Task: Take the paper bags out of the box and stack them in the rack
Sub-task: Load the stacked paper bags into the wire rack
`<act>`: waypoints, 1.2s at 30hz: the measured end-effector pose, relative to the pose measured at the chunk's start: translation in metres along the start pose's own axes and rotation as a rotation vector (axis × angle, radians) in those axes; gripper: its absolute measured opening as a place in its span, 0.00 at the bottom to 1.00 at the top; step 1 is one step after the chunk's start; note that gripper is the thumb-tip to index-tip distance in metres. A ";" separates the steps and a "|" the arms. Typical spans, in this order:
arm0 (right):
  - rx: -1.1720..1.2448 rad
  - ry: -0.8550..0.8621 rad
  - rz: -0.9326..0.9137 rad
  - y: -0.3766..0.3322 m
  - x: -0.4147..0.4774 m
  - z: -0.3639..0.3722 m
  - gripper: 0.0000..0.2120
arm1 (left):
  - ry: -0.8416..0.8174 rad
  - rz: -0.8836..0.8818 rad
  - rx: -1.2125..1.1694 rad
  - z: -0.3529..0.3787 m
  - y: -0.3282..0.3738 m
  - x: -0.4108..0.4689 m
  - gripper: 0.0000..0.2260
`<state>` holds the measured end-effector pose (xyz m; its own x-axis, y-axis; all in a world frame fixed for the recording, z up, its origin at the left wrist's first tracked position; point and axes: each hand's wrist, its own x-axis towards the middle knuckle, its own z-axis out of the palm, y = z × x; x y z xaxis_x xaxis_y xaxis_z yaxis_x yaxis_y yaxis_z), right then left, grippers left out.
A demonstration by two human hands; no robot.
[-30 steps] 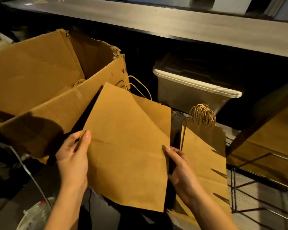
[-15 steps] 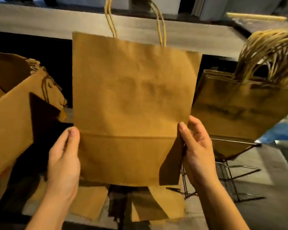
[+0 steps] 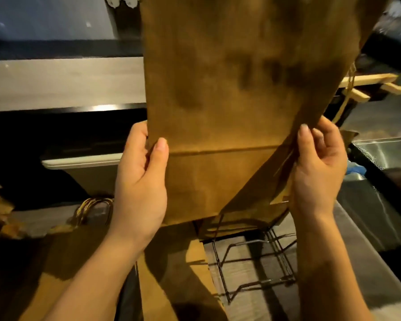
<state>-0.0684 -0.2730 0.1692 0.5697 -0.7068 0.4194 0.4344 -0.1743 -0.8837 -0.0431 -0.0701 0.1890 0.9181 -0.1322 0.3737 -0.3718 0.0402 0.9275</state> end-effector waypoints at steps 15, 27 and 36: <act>-0.113 0.238 0.033 0.042 0.037 -0.038 0.08 | 0.023 0.066 0.237 0.073 -0.034 0.003 0.15; -0.428 0.130 0.193 0.087 -0.001 -0.055 0.17 | -0.110 -0.271 0.150 0.067 -0.082 -0.020 0.26; -0.732 -0.197 0.190 0.085 -0.033 -0.052 0.41 | -0.161 -0.456 0.336 0.060 -0.108 -0.039 0.20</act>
<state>-0.0862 -0.3002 0.0698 0.7311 -0.6472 0.2159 -0.2148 -0.5186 -0.8276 -0.0470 -0.1288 0.0734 0.9729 -0.2119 -0.0926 0.0082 -0.3684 0.9296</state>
